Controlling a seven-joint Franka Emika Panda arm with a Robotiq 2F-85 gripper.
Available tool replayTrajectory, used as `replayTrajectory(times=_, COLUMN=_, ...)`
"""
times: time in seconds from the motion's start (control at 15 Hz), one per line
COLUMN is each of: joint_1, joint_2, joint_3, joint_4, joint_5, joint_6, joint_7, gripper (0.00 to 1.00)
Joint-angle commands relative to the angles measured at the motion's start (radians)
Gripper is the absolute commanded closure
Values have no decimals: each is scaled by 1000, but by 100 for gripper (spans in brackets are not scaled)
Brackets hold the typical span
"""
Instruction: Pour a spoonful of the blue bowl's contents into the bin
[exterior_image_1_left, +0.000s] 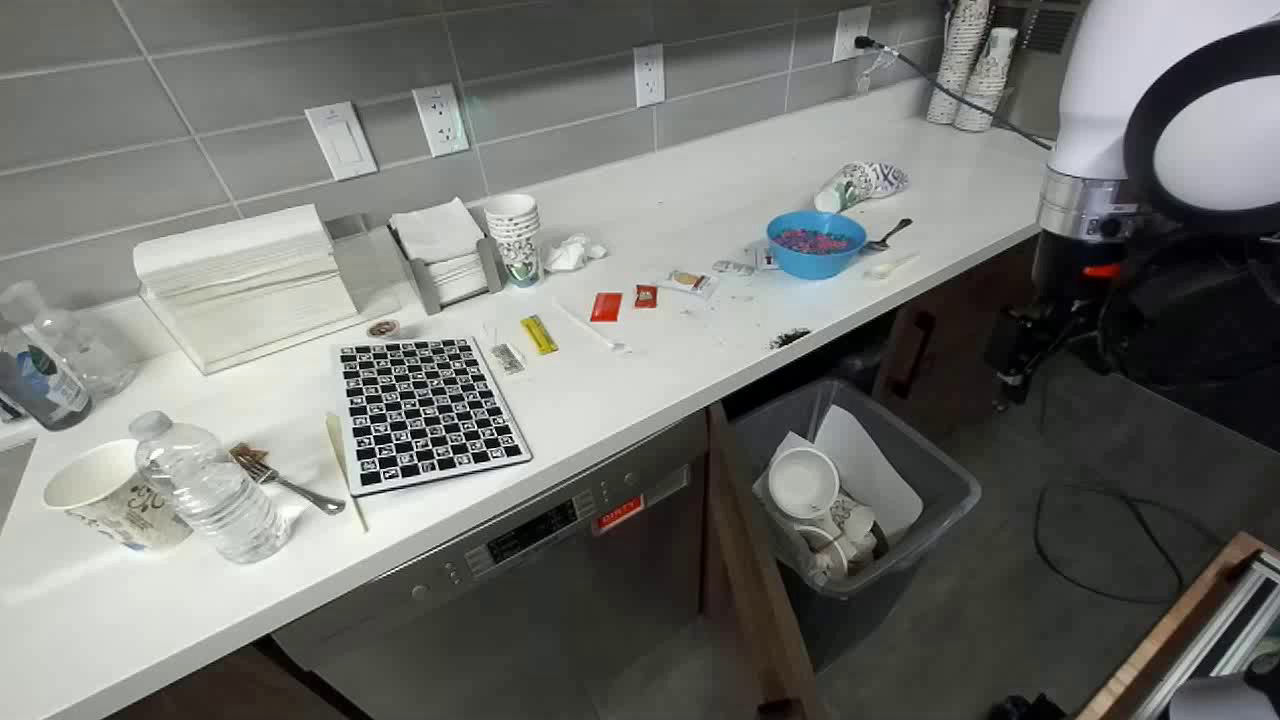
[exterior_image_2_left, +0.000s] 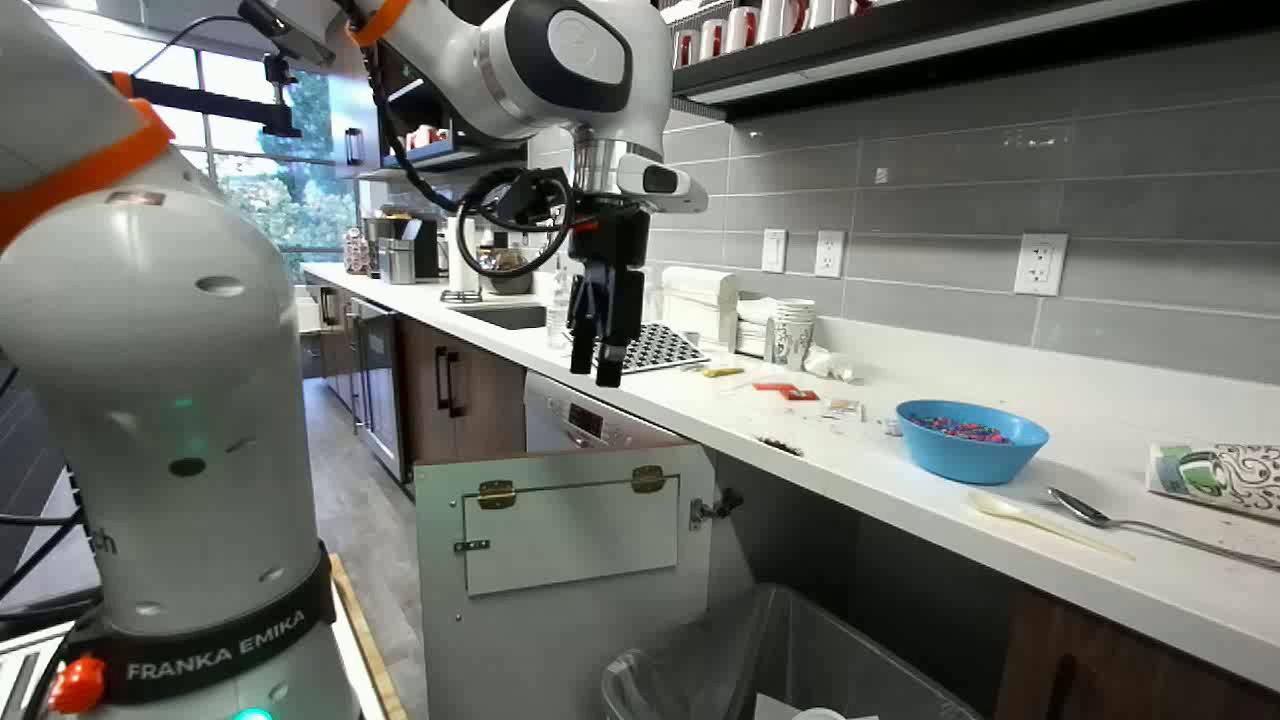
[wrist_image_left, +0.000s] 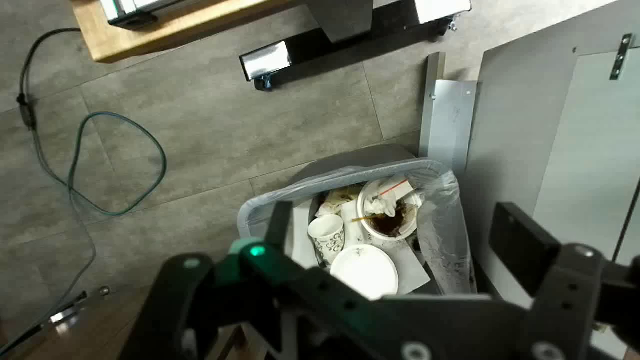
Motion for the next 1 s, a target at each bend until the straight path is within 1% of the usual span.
replayTrajectory(times=0.0, joint_1=7, joint_2=1, joint_3=-7, joint_4=1, joint_5=-4, joint_6=-2, joint_7=3, gripper=0)
replayTrajectory(times=0.4, joint_1=7, joint_2=1, joint_3=-7, joint_4=1, joint_5=-4, joint_6=-2, joint_7=3, gripper=0)
replayTrajectory(times=0.47, joint_1=-32, joint_2=18, joint_3=-5, joint_4=12, joint_5=5, joint_6=37, joint_7=85, gripper=0)
replayTrajectory(times=0.6, joint_1=-76, joint_2=87, joint_3=-38, joint_4=53, joint_5=5, joint_6=98, joint_7=125, gripper=0)
replayTrajectory(times=0.73, joint_1=-122, joint_2=149, joint_3=-61, joint_4=81, joint_5=-1, joint_6=207, joint_7=163, gripper=0)
replayTrajectory(times=0.93, joint_1=-180, joint_2=273, joint_3=-89, joint_4=148, joint_5=10, joint_6=380, joint_7=232, gripper=0)
